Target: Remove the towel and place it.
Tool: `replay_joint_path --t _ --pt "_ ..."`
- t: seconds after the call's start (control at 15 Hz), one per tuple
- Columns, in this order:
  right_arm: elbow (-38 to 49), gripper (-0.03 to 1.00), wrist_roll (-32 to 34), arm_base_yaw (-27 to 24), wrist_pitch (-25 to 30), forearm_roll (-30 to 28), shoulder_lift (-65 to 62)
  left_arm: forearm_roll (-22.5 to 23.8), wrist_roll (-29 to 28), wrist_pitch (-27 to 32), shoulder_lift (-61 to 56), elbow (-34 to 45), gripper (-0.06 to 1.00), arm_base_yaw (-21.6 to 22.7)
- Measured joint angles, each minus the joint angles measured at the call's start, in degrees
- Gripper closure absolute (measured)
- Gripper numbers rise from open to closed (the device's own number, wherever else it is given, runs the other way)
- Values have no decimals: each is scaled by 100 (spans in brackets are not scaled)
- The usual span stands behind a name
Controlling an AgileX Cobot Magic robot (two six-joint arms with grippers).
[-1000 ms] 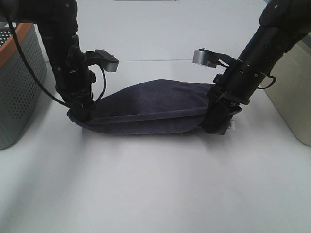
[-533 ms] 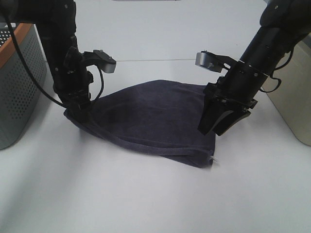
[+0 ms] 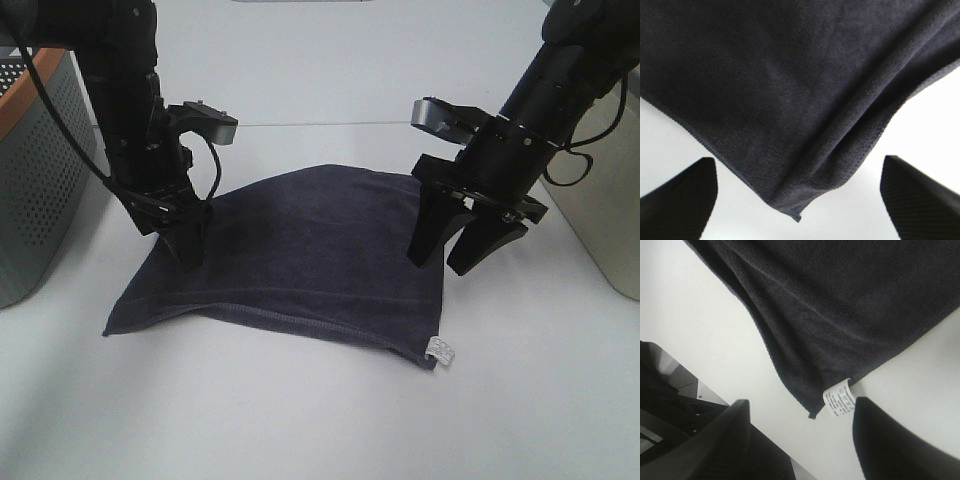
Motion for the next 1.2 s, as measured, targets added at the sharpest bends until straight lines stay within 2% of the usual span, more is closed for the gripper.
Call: replay_joint_path --t 0.47,0.6,0.73,0.87,1.0,1.07,1.2 --pt "-212 36 613 0 0 -57 -544 -40 -533 0 -521 -132 11 0" --pt "-521 36 940 0 0 -57 -831 -57 -1014 0 -854 -355 11 0" --pt "-917 36 1536 0 6 -97 -1094 -57 -1679 11 -1100 -670 11 0" --pt "-1352 36 2189 0 11 -481 -1329 -63 -1977 17 -1306 -980 11 0" --pt "-1719 36 2733 -17 17 -1203 -1576 -17 -2034 23 -1558 -1163 11 0" --pt "-1851 36 2956 -97 23 -1507 -1713 6 -2131 29 -1662 -1215 11 46" --pt "-1891 36 3134 -544 29 -1736 -1982 23 -2435 29 -1793 -1232 11 315"
